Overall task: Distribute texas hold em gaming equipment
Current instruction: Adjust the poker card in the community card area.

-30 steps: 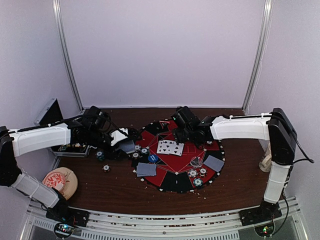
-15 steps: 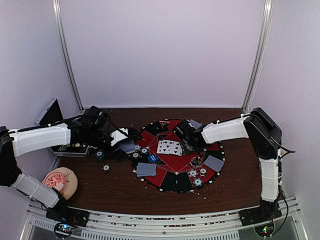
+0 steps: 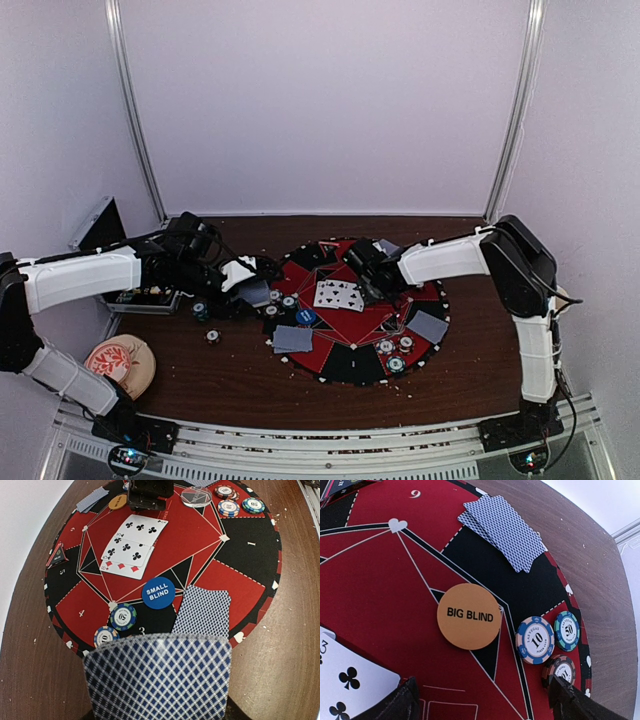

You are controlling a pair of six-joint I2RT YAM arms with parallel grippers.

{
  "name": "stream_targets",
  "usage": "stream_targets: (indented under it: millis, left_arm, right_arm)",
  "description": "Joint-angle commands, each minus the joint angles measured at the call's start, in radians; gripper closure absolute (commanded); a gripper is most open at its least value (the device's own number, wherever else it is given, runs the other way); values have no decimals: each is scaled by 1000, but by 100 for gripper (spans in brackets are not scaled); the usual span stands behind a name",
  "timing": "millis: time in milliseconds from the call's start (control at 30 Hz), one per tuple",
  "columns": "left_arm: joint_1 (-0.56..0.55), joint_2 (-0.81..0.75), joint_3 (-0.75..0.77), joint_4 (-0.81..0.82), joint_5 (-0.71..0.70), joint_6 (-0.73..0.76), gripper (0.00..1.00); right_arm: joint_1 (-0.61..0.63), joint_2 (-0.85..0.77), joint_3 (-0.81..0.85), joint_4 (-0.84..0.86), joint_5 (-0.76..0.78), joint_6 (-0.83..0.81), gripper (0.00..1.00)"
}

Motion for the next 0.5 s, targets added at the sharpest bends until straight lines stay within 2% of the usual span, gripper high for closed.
stream_targets:
  millis: [0,467]
  left_arm:
    - [9,-17,3,35,13,-5,46]
    - [9,-19,2,35,12,-5,46]
  right_arm:
    - [-4,35,15,10,-61,-9,9]
    - [18,21,21,27,-76,-22,8]
